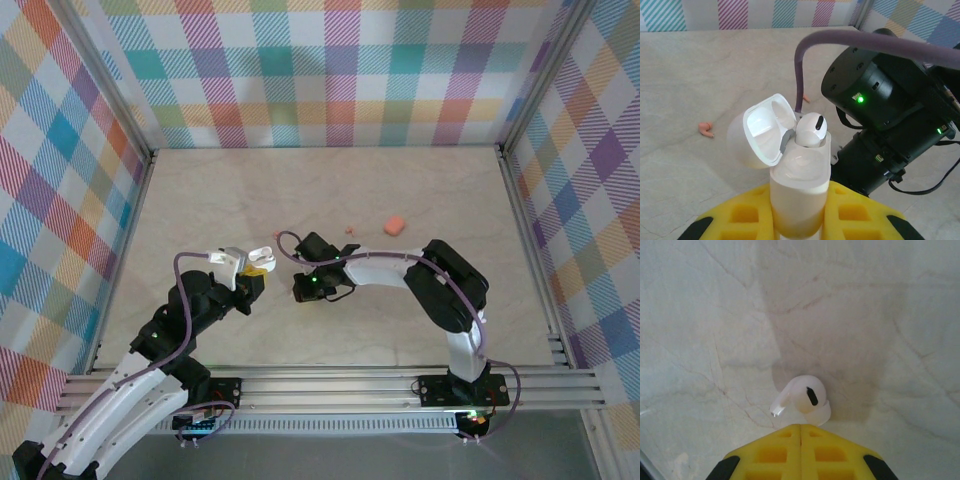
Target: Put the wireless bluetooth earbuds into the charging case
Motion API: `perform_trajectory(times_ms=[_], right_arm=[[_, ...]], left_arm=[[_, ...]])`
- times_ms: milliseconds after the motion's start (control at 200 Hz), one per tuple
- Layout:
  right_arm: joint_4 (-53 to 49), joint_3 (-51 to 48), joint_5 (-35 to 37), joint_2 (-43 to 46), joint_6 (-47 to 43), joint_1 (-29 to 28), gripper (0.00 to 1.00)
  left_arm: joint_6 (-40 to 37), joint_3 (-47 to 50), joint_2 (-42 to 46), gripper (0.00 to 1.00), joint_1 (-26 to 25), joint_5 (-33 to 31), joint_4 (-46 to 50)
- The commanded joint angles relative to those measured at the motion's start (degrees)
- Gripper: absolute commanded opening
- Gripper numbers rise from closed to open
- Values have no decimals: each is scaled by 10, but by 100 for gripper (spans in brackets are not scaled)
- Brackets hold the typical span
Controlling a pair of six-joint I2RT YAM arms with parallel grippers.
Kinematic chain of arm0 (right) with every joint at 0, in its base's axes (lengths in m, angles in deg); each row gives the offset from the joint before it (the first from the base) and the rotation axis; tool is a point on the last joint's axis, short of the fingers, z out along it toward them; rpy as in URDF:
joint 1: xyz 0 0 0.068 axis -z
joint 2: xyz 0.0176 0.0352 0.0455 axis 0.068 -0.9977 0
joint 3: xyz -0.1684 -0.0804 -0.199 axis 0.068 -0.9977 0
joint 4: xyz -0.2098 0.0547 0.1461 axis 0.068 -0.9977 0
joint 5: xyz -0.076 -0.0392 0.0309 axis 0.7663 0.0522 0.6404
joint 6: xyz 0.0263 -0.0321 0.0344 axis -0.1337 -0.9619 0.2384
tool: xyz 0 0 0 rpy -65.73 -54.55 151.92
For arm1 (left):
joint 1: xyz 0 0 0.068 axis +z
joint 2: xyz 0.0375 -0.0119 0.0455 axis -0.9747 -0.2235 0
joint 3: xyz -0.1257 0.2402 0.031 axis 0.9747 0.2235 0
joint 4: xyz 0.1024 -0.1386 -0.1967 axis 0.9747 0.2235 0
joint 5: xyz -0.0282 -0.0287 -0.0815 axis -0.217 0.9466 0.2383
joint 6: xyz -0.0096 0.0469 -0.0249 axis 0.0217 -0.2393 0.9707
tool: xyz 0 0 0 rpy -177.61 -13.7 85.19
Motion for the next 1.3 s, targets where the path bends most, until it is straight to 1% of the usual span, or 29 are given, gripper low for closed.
perform_trajectory(times_ms=[0, 155, 325, 515, 555, 715, 840, 955, 1045, 1170, 1295], right_arm=[[-17, 35, 12, -19, -22, 13, 6], [-23, 59, 8, -30, -27, 29, 6], [-38, 92, -1, -34, -34, 34, 6], [-45, 77, -11, -9, -45, 33, 8], [-51, 73, -10, -4, -47, 33, 12], [-100, 86, 19, -2, -44, 25, 41], [-125, 108, 34, -15, -57, 5, 49], [-148, 138, 34, -40, -79, -8, 50], [-161, 156, 36, -52, -94, -15, 48], [-183, 176, 55, -62, -113, -20, 46], [-197, 179, 82, -58, -123, -22, 46]], left_arm=[[8, 11, 10, 0, -3, 6, -24], [5, 20, 29, 0, -3, -3, -23], [-6, 21, 30, 0, -3, -8, -21], [-13, 21, 22, 0, -3, -14, -22], [-13, 20, 20, 0, -3, -15, -20], [-19, 25, 18, 0, -3, -19, -9], [-14, 27, 31, 0, -3, -20, 3], [-8, 24, 50, 0, -3, -20, 22], [2, 24, 61, 0, -3, -18, 31], [18, 24, 63, 0, -3, -12, 32], [28, 25, 67, 0, -3, -12, 31]])
